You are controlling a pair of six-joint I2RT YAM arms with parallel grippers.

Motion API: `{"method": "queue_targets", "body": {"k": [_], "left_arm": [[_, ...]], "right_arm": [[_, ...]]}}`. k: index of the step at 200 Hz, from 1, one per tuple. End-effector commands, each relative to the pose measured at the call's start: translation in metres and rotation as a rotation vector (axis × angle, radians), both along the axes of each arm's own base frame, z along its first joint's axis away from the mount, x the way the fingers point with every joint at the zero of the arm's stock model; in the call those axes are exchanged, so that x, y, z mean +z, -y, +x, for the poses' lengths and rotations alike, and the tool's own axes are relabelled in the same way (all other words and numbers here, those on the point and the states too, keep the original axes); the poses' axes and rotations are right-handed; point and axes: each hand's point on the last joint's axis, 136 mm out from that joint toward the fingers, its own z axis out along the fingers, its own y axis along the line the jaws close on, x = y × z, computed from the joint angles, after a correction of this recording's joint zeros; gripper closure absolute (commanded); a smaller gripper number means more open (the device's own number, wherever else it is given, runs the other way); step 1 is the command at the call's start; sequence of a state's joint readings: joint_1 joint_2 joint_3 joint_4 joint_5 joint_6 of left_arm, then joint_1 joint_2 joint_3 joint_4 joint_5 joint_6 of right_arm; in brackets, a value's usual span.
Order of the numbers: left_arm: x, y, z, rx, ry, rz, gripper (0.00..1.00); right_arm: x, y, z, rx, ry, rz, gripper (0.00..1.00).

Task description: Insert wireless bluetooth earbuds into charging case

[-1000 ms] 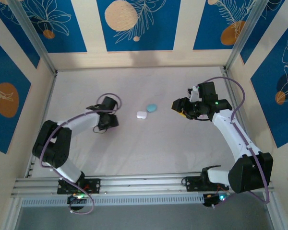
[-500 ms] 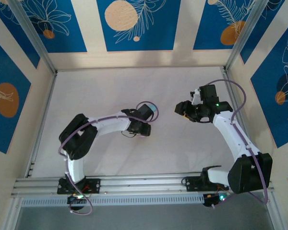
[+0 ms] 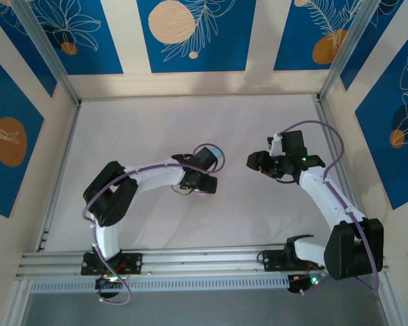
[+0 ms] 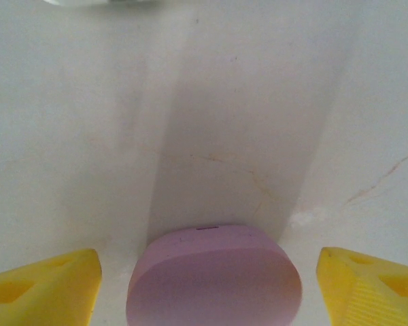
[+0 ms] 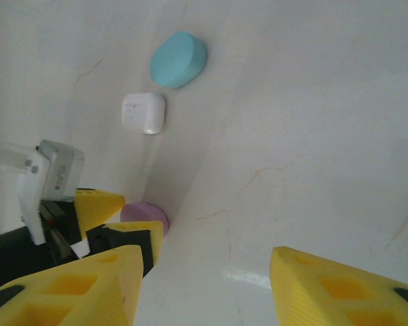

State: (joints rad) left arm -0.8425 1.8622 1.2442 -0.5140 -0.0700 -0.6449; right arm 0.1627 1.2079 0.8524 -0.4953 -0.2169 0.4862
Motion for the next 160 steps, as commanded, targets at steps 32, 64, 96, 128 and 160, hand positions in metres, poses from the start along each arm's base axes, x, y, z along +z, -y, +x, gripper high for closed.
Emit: {"method": "queue_targets", "body": {"k": [32, 64, 96, 128, 160], "left_arm": [[0.087, -0.053, 0.030, 0.171, 0.226, -0.154, 0.15], [0.119, -0.104, 0.044, 0.290, 0.361, -0.225, 0.15], [0.132, -0.143, 0.048, 0.371, 0.467, -0.254, 0.16], [0.142, -0.165, 0.043, 0.382, 0.552, -0.230, 0.15], [0.145, -0.177, 0.038, 0.383, 0.603, -0.203, 0.14]], "right_arm": [[-0.004, -0.070, -0.010, 0.508, 0.324, -0.186, 0.47], [-0.028, -0.114, -0.046, 1.006, 0.504, -0.394, 0.47], [-0.059, -0.137, -0.056, 1.218, 0.530, -0.406, 0.47], [-0.083, -0.150, -0.051, 1.315, 0.494, -0.420, 0.47], [-0.090, -0.164, -0.043, 1.349, 0.511, -0.404, 0.47]]}}
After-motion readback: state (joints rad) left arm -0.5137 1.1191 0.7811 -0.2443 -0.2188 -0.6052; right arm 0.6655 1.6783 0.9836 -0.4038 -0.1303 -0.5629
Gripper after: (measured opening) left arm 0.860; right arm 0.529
